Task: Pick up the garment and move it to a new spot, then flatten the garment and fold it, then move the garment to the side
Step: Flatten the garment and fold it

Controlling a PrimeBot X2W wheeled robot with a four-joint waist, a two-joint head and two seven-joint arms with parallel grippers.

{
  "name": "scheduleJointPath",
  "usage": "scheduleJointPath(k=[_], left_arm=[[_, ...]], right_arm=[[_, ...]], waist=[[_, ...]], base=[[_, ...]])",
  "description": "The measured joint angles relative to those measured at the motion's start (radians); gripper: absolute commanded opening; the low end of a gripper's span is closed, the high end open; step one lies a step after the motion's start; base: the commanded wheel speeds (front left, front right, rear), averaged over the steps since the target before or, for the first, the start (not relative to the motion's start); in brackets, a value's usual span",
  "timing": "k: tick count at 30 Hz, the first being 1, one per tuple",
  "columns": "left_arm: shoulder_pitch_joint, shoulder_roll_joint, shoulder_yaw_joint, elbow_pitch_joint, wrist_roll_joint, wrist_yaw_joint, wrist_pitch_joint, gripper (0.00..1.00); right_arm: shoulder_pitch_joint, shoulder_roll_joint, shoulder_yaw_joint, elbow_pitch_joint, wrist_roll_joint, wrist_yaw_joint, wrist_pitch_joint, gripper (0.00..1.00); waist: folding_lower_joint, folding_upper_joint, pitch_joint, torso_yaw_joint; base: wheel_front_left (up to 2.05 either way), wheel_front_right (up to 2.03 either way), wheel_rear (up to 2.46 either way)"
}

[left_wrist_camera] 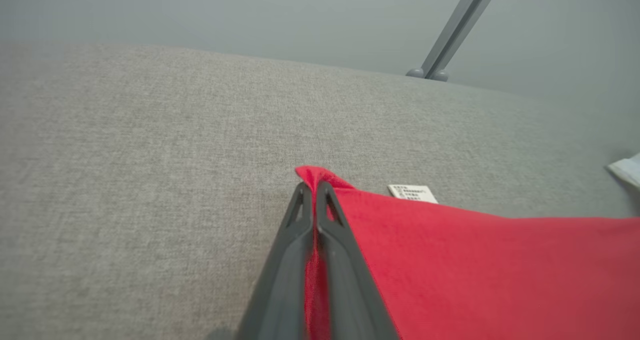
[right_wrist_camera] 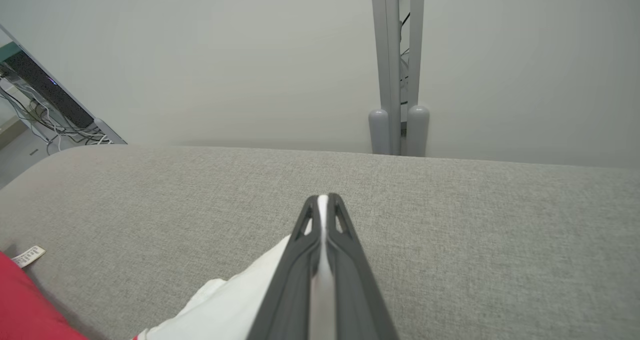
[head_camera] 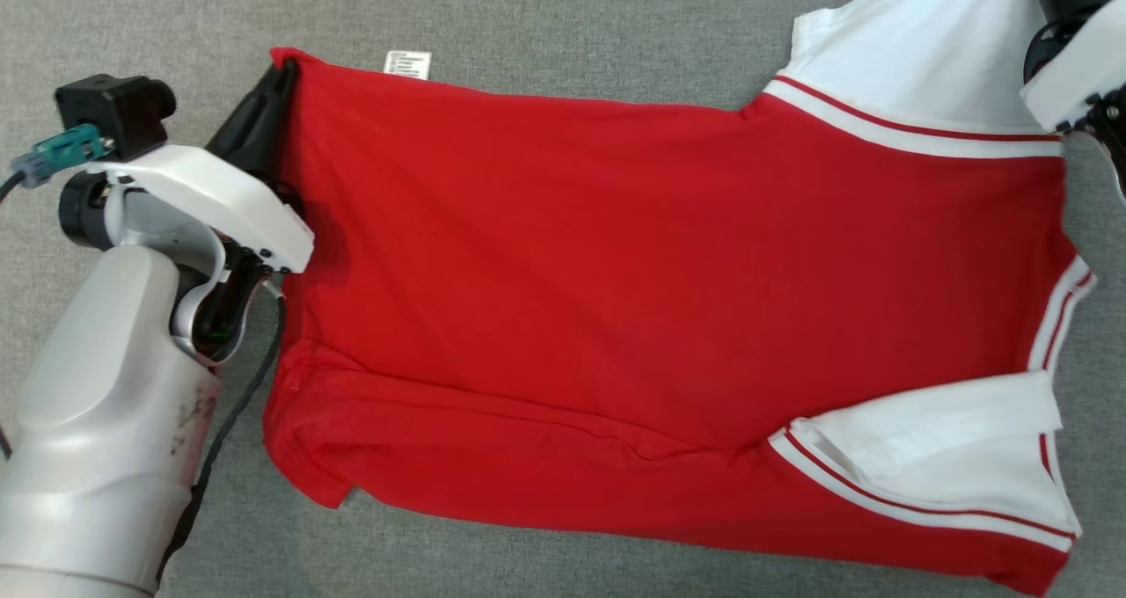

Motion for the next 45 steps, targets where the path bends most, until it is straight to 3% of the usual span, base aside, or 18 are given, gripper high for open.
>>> scheduleJointPath(k=[10, 19, 28, 40, 45], left_arm=[[0.167, 0.076, 0.034, -0.220, -0.020, 0.053, 0.013, 0.00], [0.411, 0.109, 0.059, -0.453, -0.056, 0.135, 0.037, 0.00], [0.586, 0.117, 0.090, -0.576, -0.088, 0.204, 0.037, 0.00], [0.704, 0.137, 0.122, -0.631, -0.126, 0.233, 0.037, 0.00], [0.753, 0.106, 0.121, -0.621, -0.160, 0.240, 0.031, 0.00]], right_arm=[[0.274, -0.005, -0.082, -0.244, 0.073, 0.000, -0.088, 0.00], [0.597, 0.059, -0.155, -0.442, 0.077, 0.000, -0.189, 0.00], [0.814, 0.142, -0.212, -0.495, 0.055, 0.000, -0.214, 0.00], [1.006, 0.230, -0.256, -0.546, 0.025, 0.000, -0.203, 0.00], [1.043, 0.251, -0.246, -0.535, -0.007, 0.000, -0.194, 0.00]], waist=[[0.0000, 0.0000, -0.077, -0.032], [0.0000, 0.0000, -0.147, -0.070], [0.0000, 0.0000, -0.194, -0.096], [0.0000, 0.0000, -0.227, -0.106], [0.0000, 0.0000, -0.241, -0.115]], base=[[0.00, 0.00, 0.00], [0.00, 0.00, 0.00], [0.00, 0.00, 0.00], [0.00, 0.00, 0.00], [0.00, 0.00, 0.00]])
